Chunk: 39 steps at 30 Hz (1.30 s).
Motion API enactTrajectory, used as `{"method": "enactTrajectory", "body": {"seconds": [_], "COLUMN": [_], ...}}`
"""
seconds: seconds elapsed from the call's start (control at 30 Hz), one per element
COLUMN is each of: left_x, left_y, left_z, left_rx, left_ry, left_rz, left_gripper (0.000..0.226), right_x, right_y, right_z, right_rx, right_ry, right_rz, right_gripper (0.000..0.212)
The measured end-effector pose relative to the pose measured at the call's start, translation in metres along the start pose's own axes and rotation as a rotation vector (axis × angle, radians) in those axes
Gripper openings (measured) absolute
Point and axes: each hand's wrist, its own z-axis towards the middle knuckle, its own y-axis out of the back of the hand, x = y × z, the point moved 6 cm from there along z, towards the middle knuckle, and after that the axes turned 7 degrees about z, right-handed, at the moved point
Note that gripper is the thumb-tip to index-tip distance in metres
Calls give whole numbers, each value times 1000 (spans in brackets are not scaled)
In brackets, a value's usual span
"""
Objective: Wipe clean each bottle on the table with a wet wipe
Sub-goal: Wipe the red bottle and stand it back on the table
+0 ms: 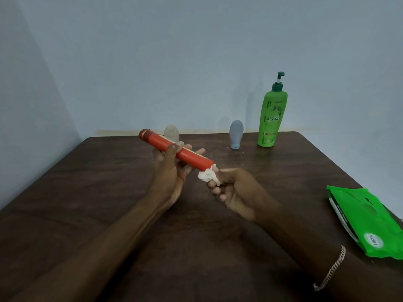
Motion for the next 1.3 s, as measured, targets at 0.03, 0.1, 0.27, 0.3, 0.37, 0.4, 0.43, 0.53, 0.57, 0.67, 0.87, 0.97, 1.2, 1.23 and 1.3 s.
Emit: {"method": "enactTrajectory", "body": {"seconds": [0.03,0.1,0.27,0.3,0.37,0.4,0.43,0.53,0.57,0.67,0.87,0.97,1.2,1.23,1.3], "left_x": [-1,0,12,13,12,11,10,7,5,-6,-38,-46,-33,-30,-26], "left_y": [2,5,10,9,5,2,0,-3,-6,-19,-47,-58,-76,-76,-74], "left_z": [1,1,0,0,-1,-1,1,8,10,21,72,107,155,159,167], "left_rx": [-1,-3,-13,-10,8,11,2,-50,-58,-47,14,80,239,252,257], "left_ry": [-10,2,100,103,94,89,85,45,24,-39,-131,-93,-17,0,28], "left_rz": [19,47,88,118,204,250,298,466,525,681,979,1026,1114,1117,1114], "left_gripper": [59,60,64,59,46,40,38,40,37,30,31,48,68,70,72], "right_x": [6,21,42,43,48,50,52,53,54,56,65,69,69,69,68], "right_y": [-2,-1,45,56,75,82,89,103,108,117,134,145,148,148,150], "right_z": [-1,-2,6,8,9,10,10,12,12,13,11,13,13,13,15], "right_rx": [46,100,-154,-217,-326,-365,-394,-451,-468,-512,-623,-642,-706,-696,-683], "right_ry": [23,105,324,363,455,499,532,571,582,635,730,751,731,739,739], "right_rz": [29,61,-152,-217,-394,-474,-532,-606,-622,-667,-534,-389,-503,-497,-473], "right_gripper": [26,25,20,20,20,19,19,19,19,18,11,27,24,22,19]}}
